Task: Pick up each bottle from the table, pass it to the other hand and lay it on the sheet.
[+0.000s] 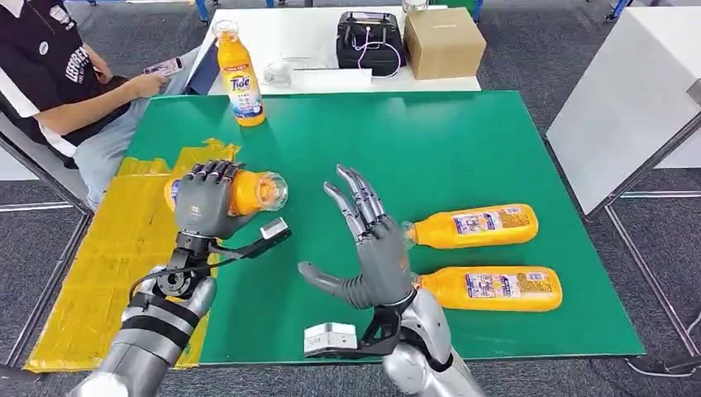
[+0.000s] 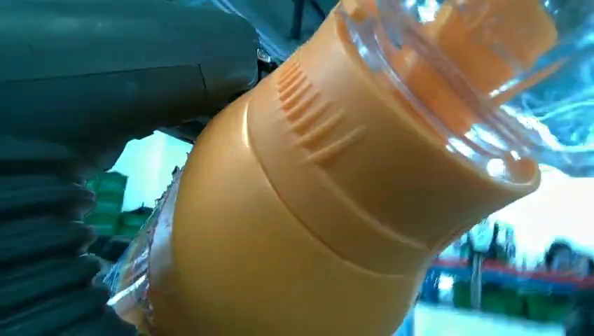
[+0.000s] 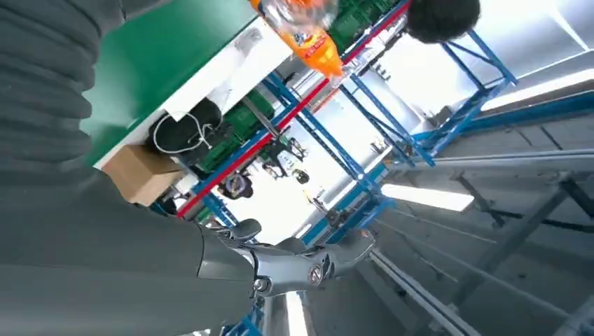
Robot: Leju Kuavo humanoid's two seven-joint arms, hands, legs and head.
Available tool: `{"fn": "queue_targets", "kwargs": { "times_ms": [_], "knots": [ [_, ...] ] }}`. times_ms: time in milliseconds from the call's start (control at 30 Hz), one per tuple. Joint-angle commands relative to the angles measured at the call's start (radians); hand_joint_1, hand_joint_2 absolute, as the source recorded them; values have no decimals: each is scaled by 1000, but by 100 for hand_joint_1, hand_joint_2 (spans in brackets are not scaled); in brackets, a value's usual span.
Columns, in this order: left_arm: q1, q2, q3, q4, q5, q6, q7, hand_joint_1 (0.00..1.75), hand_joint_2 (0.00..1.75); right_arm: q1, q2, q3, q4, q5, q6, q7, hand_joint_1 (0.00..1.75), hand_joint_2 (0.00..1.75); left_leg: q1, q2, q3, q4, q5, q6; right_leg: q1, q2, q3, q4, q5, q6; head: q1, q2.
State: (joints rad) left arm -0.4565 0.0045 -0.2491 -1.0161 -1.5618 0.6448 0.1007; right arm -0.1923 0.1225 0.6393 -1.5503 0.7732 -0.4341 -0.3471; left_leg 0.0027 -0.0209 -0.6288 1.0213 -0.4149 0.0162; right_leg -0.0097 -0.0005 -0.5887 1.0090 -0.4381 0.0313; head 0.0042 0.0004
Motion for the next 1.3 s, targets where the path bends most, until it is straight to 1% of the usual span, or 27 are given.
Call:
{"fn": "queue_targets", "kwargs": {
  "times_ms": [33,67,100,133,200,233,267,300,367,400,467,533,567,667,767,800,867,900,933,967,1000,1033,1067,1100,1200,1233,1300],
  "knots": [
    [-109,44,-93,254,-9,-33,13,175,175,-29,-52,30,-10,-4,-4,5,0,175,1,1,3,0,-1,0,1,0,4,-2,-1,0,0,0],
    [-109,44,-93,254,-9,-33,13,175,175,-29,-52,30,-10,-4,-4,5,0,175,2,2,4,0,-1,0,2,0,6,-3,-1,0,0,0],
    [-109,44,-93,254,-9,-33,13,175,175,-29,-52,30,-10,-4,-4,5,0,175,0,1,1,0,0,0,1,0,2,-1,0,0,0,0],
    [-109,44,-93,254,-9,-33,13,175,175,-29,-52,30,-10,-4,-4,5,0,175,1,2,3,0,-1,0,1,0,4,-2,-1,0,0,0],
    [-109,44,-93,254,-9,-33,13,175,175,-29,-52,30,-10,-4,-4,5,0,175,1,1,2,0,0,0,1,0,2,-1,0,0,0,0],
    [-109,44,-93,254,-9,-33,13,175,175,-29,-52,30,-10,-4,-4,5,0,175,3,3,6,-1,-2,-1,3,0,8,-4,0,-1,0,0],
    [-109,44,-93,254,-9,-33,13,175,175,-29,-52,30,-10,-4,-4,5,0,175,1,1,3,0,-1,-1,2,0,4,-2,0,-1,0,0],
    [-109,44,-93,254,-9,-33,13,175,175,-29,-52,30,-10,-4,-4,5,0,175,2,1,4,0,-1,-1,2,-1,6,-2,-1,-1,0,0],
    [-113,49,-108,261,-9,-37,19,175,175,-29,-52,31,-8,-4,-4,5,0,175,1,1,2,0,-1,0,1,0,3,-1,0,0,0,0],
    [-124,63,-153,278,-9,-45,53,175,175,-31,-53,33,-8,-4,-2,6,0,175,0,1,1,0,0,0,0,0,2,-1,0,0,0,0],
    [-157,96,-276,331,-9,-60,142,175,175,-33,-55,35,-9,-3,0,8,0,175,2,1,4,0,-1,-1,2,-1,5,-2,-1,-1,0,0],
    [-175,99,-329,379,-9,-49,195,175,175,-31,-54,36,-11,-1,1,11,0,175,1,0,1,0,0,0,1,-1,2,-1,0,0,0,0],
    [-183,105,-366,395,-9,-52,227,175,175,-30,-55,37,-10,2,4,15,0,175,1,0,3,0,-1,-1,1,-2,4,-2,-1,-1,0,0],
    [-190,109,-407,416,-9,-55,258,175,175,-27,-55,39,-9,4,4,17,0,175,2,2,4,-1,-1,-1,2,0,6,-3,-1,-1,0,0],
    [-194,113,-444,426,-9,-36,303,175,175,-28,-56,42,-3,8,9,22,0,175,1,1,2,0,-1,0,1,0,3,-1,0,0,0,0],
    [-196,111,-454,436,-9,-46,313,56,175,-29,-55,44,1,10,12,24,0,175,2,2,4,0,-2,-1,3,0,5,-2,-1,-1,0,0],
    [-196,105,-441,450,-9,-45,299,38,175,-29,-56,46,4,12,12,27,0,175,1,1,1,0,-1,0,1,0,2,-1,0,0,0,0],
    [-192,97,-429,455,-9,-48,297,14,175,-28,-56,45,5,12,13,28,0,175,1,1,2,0,-1,0,1,0,3,-2,0,0,0,0],
    [-175,76,-351,454,48,-32,209,9,175,-26,-58,45,4,9,18,31,0,175,2,2,4,0,-2,-1,2,0,5,-2,0,-1,0,0],
    [-173,73,-329,457,18,-39,197,7,175,-23,-60,45,1,2,26,30,0,175,1,2,3,0,-1,0,1,0,4,-2,0,0,0,0],
    [-175,74,-336,461,-9,-52,216,5,175,-22,-61,45,-2,-4,32,28,0,175,1,2,4,-1,-1,0,2,1,5,-3,0,-1,0,0],
    [-172,64,-320,468,-8,-64,210,5,175,-20,-61,44,-5,-5,33,28,0,175,1,1,1,0,0,0,1,0,2,-1,0,0,0,0],
    [-165,52,-285,473,7,-72,175,5,175,-18,-61,45,-7,-6,34,27,0,175,2,2,3,0,-1,-1,2,0,4,-2,0,-1,0,0],
    [-167,45,-277,481,0,-88,170,5,175,-18,-62,45,-9,-6,35,27,0,175,2,2,4,-1,-1,-1,3,-1,7,-3,0,-1,0,0],
    [-167,45,-277,481,0,-88,170,5,175,-18,-62,45,-9,-6,35,27,0,175,0,1,1,0,0,0,0,0,1,-1,0,0,0,0],
    [-167,45,-277,481,0,-88,170,5,175,-18,-62,45,-9,-6,35,27,0,175,1,1,3,0,-1,-1,2,0,4,-2,0,-1,0,0],
    [-167,45,-277,481,0,-88,170,5,175,-18,-62,45,-9,-6,35,27,0,175,0,1,1,0,-1,0,1,-1,2,-1,0,0,0,0]
  ]
}}
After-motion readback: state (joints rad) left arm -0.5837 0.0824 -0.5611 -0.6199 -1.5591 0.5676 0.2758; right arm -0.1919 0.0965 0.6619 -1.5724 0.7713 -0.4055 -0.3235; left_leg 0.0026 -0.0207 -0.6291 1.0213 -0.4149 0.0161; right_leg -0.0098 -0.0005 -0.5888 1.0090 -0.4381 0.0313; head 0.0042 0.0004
